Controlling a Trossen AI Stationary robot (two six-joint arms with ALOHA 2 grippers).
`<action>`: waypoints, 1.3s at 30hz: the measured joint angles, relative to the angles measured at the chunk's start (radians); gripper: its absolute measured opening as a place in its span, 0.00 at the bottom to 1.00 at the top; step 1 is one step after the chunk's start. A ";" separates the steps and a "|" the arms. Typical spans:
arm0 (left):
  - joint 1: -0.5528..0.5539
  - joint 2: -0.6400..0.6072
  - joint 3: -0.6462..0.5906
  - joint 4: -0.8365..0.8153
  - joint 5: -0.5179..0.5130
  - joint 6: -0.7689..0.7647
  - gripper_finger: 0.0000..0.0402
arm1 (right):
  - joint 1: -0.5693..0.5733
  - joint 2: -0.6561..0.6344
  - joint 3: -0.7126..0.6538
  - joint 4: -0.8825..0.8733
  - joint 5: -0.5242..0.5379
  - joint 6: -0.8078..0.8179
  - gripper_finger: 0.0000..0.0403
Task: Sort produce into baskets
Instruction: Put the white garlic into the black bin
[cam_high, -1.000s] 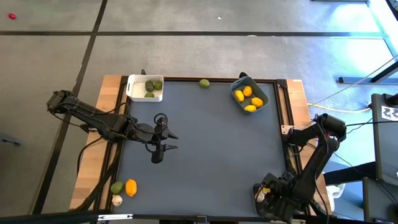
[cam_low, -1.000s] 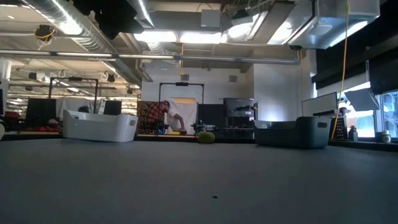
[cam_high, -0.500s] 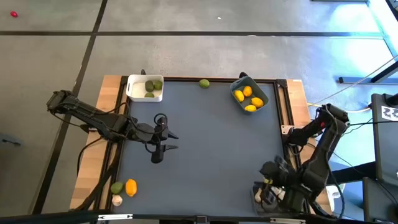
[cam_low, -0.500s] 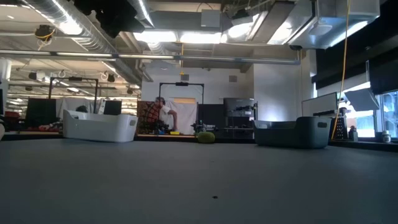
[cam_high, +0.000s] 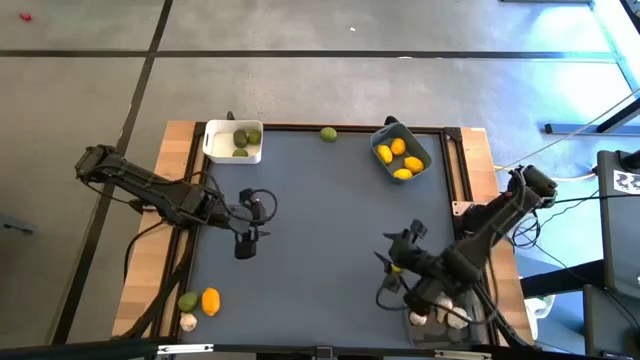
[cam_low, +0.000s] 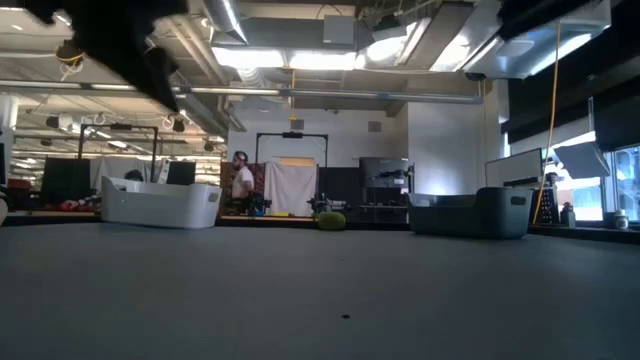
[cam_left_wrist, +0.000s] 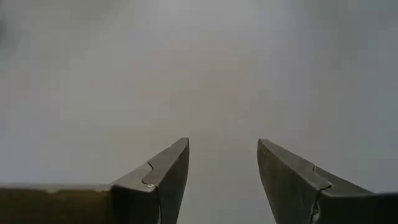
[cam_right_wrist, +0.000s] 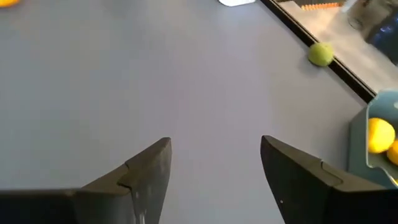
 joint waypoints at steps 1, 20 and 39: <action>0.000 0.000 0.000 -0.047 -0.006 -0.022 0.46 | -0.017 0.000 -0.015 0.013 -0.003 -0.005 0.61; 0.144 0.059 0.000 -0.405 0.038 -0.170 0.68 | -0.116 0.000 -0.139 0.157 -0.062 -0.078 0.61; 0.225 0.339 0.000 -0.747 0.182 -0.053 0.66 | -0.116 0.000 -0.143 0.188 -0.071 -0.089 0.61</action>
